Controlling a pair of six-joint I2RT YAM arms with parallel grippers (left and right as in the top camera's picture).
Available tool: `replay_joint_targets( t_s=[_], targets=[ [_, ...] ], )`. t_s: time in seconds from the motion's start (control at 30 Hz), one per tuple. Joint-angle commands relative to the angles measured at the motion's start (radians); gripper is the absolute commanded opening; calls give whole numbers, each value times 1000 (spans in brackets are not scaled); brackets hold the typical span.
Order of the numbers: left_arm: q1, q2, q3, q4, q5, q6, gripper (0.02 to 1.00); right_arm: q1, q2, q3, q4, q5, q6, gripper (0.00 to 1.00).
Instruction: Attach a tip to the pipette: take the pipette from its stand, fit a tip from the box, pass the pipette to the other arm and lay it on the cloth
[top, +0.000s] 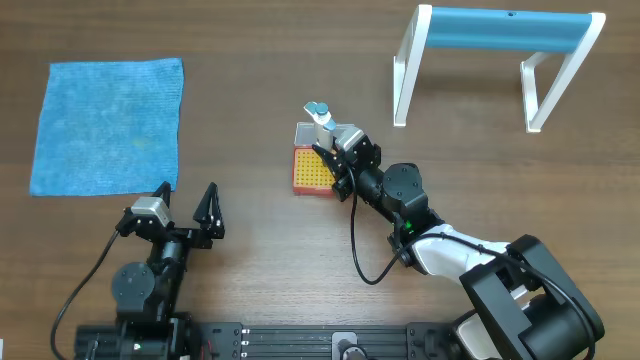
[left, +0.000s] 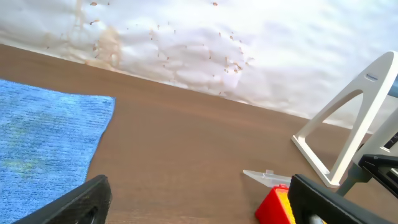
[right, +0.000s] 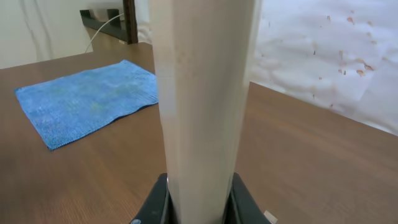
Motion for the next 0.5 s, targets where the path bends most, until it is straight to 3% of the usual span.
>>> replay_joint_targets(
  t_s=[0.03,0.2,0.5],
  targets=[
    [4,-6,-3,-4,8,-12,921,4,4,18,1,-4,18,71],
    [4,-6,-3,-4,8,-12,921,3,4,18,3,54,14,73],
    [4,-6,-3,-4,8,-12,921,4,0,17,1,43,16,71]
  ],
)
